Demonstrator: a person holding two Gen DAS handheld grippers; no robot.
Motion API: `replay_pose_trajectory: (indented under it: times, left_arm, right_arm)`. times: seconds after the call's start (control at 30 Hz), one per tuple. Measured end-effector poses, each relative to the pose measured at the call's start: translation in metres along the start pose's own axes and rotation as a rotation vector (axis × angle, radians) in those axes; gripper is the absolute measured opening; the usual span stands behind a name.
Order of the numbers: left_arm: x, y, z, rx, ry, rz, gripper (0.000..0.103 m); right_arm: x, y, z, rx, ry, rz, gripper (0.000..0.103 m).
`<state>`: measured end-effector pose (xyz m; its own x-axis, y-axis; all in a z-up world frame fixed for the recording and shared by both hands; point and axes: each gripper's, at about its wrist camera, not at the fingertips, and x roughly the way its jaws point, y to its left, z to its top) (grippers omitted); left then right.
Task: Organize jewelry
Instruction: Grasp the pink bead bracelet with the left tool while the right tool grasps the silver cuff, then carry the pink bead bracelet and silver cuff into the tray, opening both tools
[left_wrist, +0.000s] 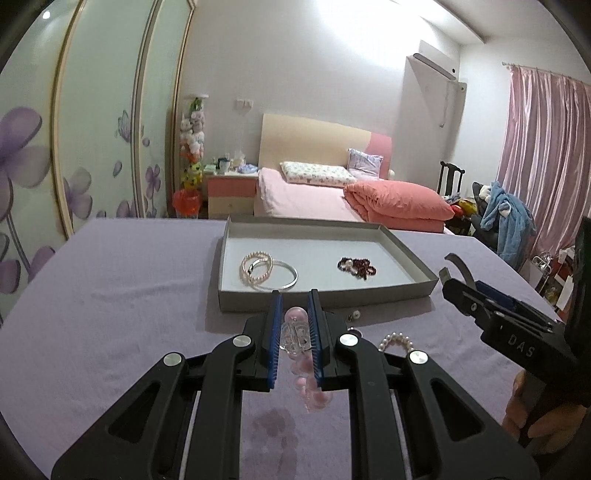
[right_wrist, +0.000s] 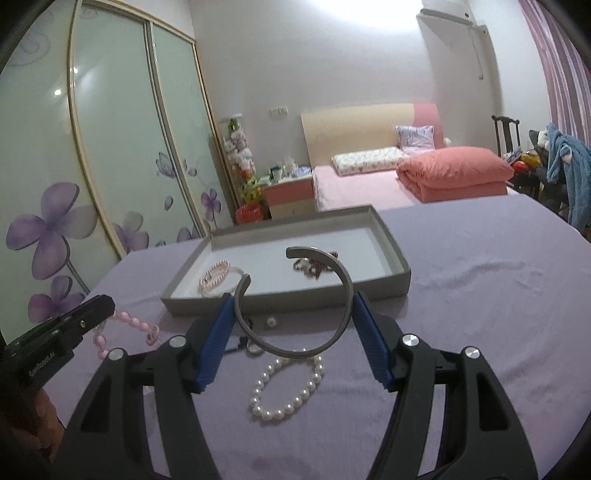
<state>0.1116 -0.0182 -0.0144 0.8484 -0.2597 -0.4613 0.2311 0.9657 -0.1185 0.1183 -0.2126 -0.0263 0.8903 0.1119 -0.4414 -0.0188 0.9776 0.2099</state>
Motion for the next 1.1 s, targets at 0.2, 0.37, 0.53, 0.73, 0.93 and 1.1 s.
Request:
replay_pose_trajectory:
  times: [0.2, 0.37, 0.53, 0.73, 0.93, 1.1]
  left_arm:
    - [-0.004, -0.011, 0.008, 0.039, -0.047, 0.017, 0.011]
    - [-0.004, -0.016, 0.020, 0.055, -0.102, 0.032, 0.001]
    - [0.004, -0.004, 0.015, 0.032, -0.058, 0.037, 0.001]
    - [0.030, 0.024, -0.008, -0.022, 0.154, 0.016, 0.001]
    - [0.048, 0.020, -0.033, 0.077, 0.287, -0.003, 0.053]
    - [0.062, 0.012, -0.042, 0.160, 0.344, 0.028, 0.055]
  right_arm:
    - [-0.008, 0.006, 0.010, -0.025, -0.090, -0.026, 0.063]
    - [-0.012, 0.011, 0.018, -0.042, -0.150, -0.045, 0.063]
    - [-0.007, 0.005, 0.016, -0.035, -0.135, -0.049, 0.063]
    - [0.000, -0.006, 0.012, -0.010, -0.108, -0.057, 0.063]
    - [0.001, -0.004, 0.011, -0.019, -0.101, -0.052, 0.063]
    - [0.005, -0.005, 0.011, -0.003, -0.083, -0.052, 0.063]
